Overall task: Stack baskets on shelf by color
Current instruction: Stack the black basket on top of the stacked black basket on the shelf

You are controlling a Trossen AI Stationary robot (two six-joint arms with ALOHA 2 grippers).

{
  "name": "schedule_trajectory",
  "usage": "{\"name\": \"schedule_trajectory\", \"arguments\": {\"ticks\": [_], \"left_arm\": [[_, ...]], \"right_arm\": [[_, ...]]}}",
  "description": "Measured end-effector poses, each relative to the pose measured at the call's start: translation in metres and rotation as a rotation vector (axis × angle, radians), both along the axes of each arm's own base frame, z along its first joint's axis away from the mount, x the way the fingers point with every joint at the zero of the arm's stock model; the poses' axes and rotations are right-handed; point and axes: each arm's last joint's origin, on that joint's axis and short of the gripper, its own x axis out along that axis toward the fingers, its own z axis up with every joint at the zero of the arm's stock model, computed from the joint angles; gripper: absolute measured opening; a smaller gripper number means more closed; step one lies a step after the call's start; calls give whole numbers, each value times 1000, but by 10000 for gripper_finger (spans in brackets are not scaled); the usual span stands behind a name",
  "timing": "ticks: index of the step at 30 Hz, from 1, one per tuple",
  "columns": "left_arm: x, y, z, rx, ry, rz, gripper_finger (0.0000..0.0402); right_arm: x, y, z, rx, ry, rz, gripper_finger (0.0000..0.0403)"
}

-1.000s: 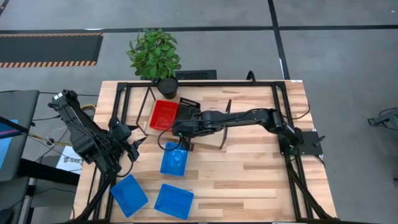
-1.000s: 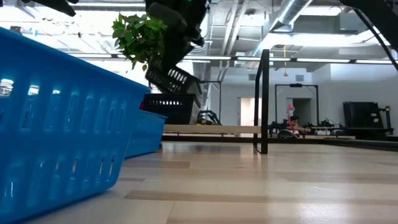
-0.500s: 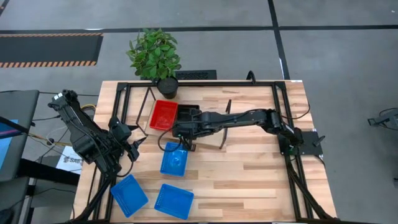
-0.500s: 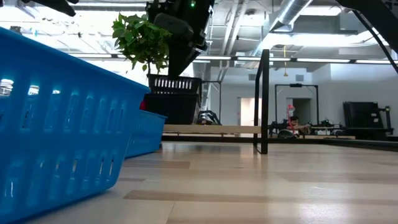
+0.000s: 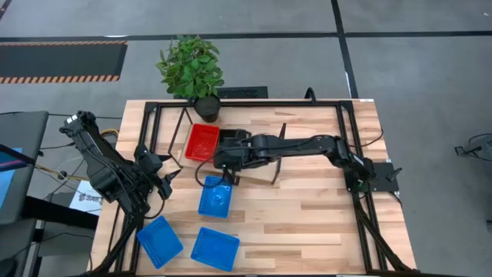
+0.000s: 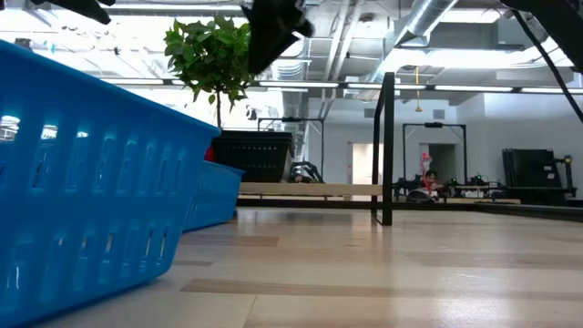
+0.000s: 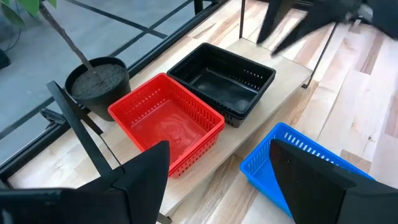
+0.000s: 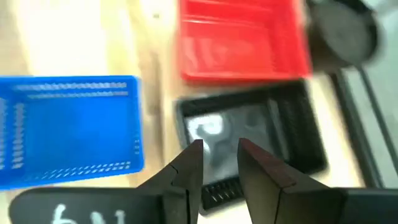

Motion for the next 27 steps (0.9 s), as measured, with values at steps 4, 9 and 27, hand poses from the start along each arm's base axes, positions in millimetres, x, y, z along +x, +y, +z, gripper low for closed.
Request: {"name": "schedule_trajectory", "arguments": {"ticks": [4,9,27], "left_arm": [[0,0,0,-3,-2,2,265],[0,0,0,-1,-1,1,265],[0,0,0,-6,5,1,265]], "right_arm": [[-14,1,-2,-17,77,-139,109],[-21,-8,-31,-2,226,-250,100],[-14,-17,-73,29,260,-231,98]]}}
